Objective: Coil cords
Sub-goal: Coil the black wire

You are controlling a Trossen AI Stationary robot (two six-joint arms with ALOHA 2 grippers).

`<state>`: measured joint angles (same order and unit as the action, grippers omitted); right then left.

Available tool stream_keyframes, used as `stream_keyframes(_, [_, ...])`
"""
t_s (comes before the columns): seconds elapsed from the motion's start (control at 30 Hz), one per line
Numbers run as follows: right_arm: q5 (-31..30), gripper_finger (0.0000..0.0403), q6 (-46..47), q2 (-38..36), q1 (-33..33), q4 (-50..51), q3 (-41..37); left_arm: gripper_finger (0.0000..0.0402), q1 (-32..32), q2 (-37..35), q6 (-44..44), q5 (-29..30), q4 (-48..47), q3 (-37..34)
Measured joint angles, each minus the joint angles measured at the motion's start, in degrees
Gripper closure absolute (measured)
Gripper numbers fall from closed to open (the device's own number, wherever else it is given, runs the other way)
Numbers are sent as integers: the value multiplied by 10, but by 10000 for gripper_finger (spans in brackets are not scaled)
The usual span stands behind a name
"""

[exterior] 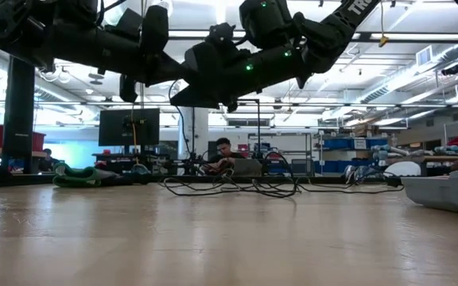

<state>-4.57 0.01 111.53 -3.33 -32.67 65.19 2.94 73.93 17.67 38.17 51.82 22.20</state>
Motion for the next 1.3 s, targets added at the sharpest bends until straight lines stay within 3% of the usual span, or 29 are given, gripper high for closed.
stream_keyframes(0.2, [9, 403, 10, -2, 10, -5, 1, 402, 1, 3, -54, 27, -25, -3])
stream_keyframes(0.63, [-6, 403, -1, -17, 10, 10, 1, 402, 1, 2, -50, 41, -106, -1])
stream_keyframes(0.97, [-176, 403, -50, -120, 7, 209, 1, 402, 1, 2, -29, 7, -142, -1])
stream_keyframes(1.1, [-202, 403, -34, -145, -6, 291, 1, 402, 2, 2, 0, -5, -139, -1])
stream_keyframes(1.3, [-189, 403, 30, -142, -25, 368, -11, 402, 2, -18, 22, -5, -144, -1])
